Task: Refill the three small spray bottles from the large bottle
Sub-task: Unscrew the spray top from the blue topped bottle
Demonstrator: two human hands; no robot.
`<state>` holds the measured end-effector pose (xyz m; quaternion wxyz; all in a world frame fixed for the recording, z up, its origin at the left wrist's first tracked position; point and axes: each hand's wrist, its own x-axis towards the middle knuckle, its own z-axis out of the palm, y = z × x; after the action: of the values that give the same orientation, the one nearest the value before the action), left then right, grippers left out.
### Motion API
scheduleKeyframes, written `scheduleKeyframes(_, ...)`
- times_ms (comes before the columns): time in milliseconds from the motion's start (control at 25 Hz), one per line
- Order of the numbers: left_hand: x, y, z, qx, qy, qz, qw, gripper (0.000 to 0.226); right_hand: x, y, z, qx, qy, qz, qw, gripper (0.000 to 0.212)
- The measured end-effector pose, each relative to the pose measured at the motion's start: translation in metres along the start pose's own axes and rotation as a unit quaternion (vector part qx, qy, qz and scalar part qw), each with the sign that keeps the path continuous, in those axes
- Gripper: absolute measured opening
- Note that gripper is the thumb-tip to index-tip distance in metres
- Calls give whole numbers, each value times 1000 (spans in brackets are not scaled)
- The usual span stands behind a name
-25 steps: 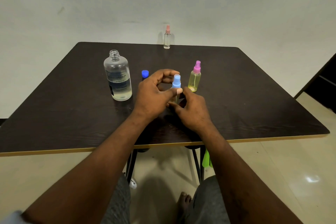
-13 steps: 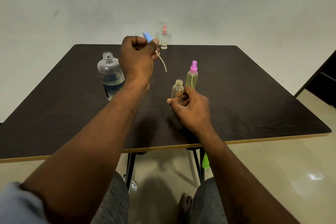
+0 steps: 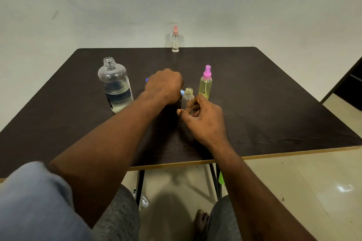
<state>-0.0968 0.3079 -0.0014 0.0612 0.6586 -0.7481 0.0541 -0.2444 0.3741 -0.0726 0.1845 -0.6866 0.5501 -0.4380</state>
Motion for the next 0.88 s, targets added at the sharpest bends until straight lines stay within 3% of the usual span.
scheduleKeyframes(80,8,5,-13,133,-1,54,990,7,0,-1,0,-3,-9,3,1000,30)
scheduleKeyframes(240,18,18,-27,311,-47,157,936,25,0,0,-2,6,-5,16,1000,28)
scheduleKeyframes(320,20,22,-23,341,-59,182,921,22,0,0,-2,6,-1,22,1000,27)
scheduleKeyframes(520,25,11,-16,304,-48,206,929,9,0,0,-1,4,-3,23,1000,28)
scheduleKeyframes(680,24,5,-19,297,-23,233,926,34,0,0,-1,-1,-2,20,1000,29)
scheduleKeyframes(880,13,-14,-29,241,86,249,934,92,-1,0,-1,-15,-7,19,1000,29)
